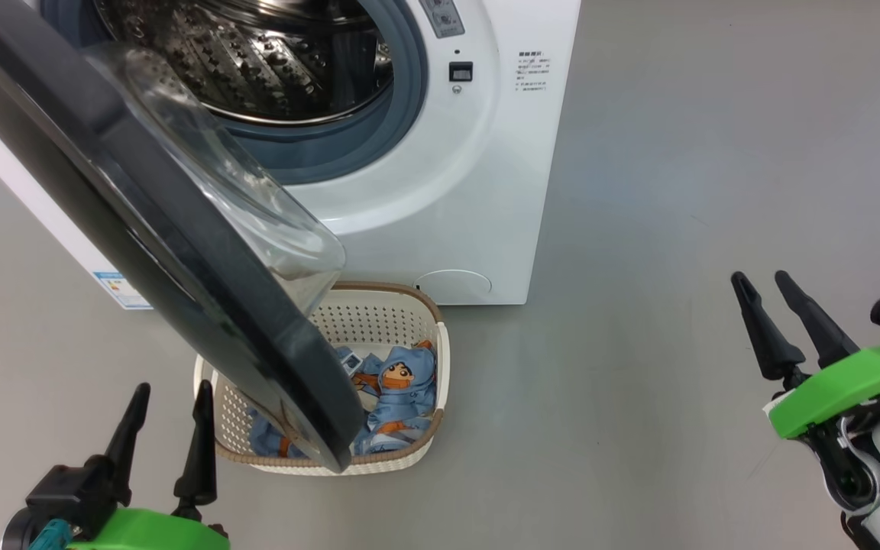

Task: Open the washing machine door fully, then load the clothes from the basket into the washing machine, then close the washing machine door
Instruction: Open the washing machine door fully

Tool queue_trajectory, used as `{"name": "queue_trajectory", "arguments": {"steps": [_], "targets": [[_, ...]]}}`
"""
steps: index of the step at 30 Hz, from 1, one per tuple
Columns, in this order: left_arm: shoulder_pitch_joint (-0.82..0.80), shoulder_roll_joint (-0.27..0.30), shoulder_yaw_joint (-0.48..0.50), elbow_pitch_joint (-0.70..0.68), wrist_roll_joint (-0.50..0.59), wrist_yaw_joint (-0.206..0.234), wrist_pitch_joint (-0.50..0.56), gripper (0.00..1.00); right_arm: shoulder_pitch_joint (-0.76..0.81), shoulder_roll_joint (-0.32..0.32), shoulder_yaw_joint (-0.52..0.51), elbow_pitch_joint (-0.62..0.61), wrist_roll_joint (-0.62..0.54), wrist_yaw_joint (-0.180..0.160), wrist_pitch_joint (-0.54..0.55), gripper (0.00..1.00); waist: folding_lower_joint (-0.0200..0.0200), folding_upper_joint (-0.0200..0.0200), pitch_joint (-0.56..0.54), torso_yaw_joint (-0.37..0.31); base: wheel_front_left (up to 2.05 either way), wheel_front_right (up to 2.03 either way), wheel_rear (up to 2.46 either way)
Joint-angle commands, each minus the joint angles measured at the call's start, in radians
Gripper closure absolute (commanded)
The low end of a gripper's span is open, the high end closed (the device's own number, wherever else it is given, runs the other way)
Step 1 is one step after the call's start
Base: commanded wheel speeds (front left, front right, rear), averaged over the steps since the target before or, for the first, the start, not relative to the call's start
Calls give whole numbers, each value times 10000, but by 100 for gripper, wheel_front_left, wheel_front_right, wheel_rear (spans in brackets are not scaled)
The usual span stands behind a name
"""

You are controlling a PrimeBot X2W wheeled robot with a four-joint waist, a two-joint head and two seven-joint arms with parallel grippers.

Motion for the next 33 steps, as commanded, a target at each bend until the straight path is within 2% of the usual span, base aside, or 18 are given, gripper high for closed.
{"name": "queue_trajectory", "arguments": {"steps": [1,7,12,22,33], "targets": [[-103,178,369,-248,40,-14,-63,0,411,5,-206,-262,-420,16,-119,0,0,-1,-6,9,0,0,0],[-113,197,366,-234,38,-14,-63,0,1112,736,-1808,-813,-2438,16,-121,0,0,-1,-44,58,0,0,0],[-118,196,375,-228,35,-14,-63,0,1611,1148,-2374,-990,-3490,16,-121,0,0,-1,-56,90,0,0,0],[-89,164,359,-138,6,-14,-63,0,2118,1388,-2305,-603,-4372,16,-121,0,0,-1,-56,129,0,0,0],[-112,110,449,-176,-24,-14,-63,0,2244,1524,-2561,-732,-4649,16,-122,0,0,-1,2,161,0,0,0]]}}
